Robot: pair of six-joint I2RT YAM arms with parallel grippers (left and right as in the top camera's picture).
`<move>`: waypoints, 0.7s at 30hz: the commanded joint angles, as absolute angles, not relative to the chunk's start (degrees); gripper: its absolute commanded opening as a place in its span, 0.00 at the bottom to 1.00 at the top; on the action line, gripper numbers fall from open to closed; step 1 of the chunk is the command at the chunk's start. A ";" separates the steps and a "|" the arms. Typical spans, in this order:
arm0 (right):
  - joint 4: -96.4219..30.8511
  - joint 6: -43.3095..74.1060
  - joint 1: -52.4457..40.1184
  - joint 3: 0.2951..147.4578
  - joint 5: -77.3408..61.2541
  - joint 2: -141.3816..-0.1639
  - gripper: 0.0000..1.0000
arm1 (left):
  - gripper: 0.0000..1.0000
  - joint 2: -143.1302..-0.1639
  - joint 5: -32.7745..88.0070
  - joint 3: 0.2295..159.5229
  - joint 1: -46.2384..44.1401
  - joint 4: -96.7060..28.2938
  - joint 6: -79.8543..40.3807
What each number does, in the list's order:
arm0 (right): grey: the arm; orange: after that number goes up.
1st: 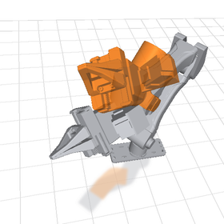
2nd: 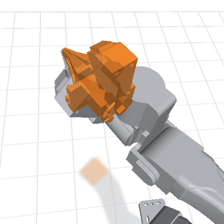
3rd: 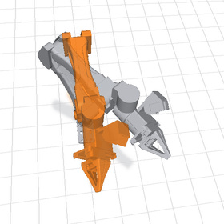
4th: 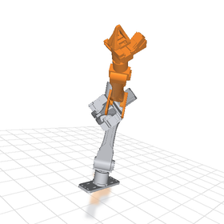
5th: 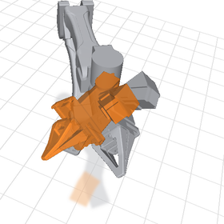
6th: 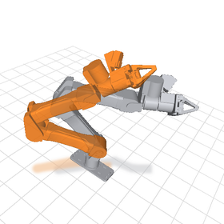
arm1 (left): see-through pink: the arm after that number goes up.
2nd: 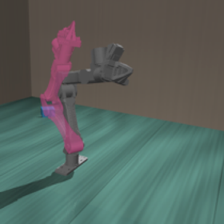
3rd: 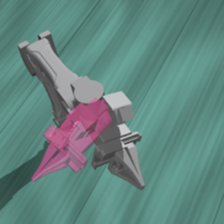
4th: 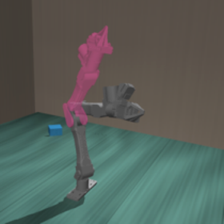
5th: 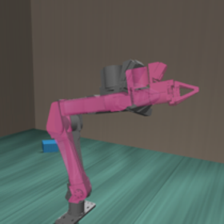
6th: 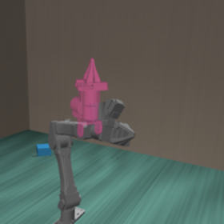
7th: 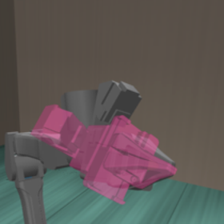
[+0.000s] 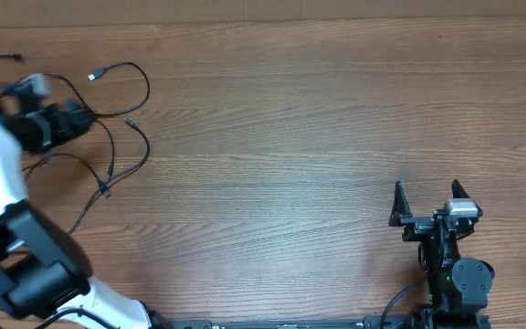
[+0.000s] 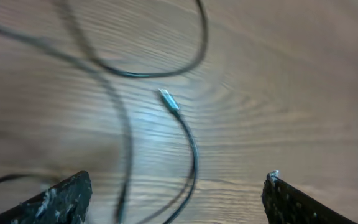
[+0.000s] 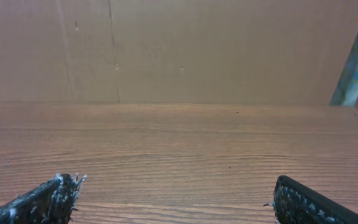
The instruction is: Untangle cables
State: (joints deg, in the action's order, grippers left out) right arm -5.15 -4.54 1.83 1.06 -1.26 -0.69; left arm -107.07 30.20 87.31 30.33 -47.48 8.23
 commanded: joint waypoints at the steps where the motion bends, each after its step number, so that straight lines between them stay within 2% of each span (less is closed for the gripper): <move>1: -4.82 -4.34 1.89 0.47 -1.34 -0.16 1.00 | 0.84 -107.92 8.03 86.21 22.35 -48.86 12.01; 2: -4.82 -4.34 1.89 0.47 -1.34 -0.16 1.00 | 0.80 -108.33 1.93 86.13 20.53 -49.36 11.94; 4: -4.82 -4.34 1.89 0.47 -1.37 -0.16 1.00 | 0.80 -109.40 -5.69 85.54 17.06 -50.39 12.36; 12: -4.82 -4.34 1.89 0.47 -1.34 -0.16 1.00 | 0.80 -114.65 -0.82 82.96 8.64 -50.06 15.66; 21: -4.82 -4.34 1.89 0.47 -1.34 -0.16 1.00 | 0.75 -115.87 -2.87 82.72 6.79 -50.11 17.19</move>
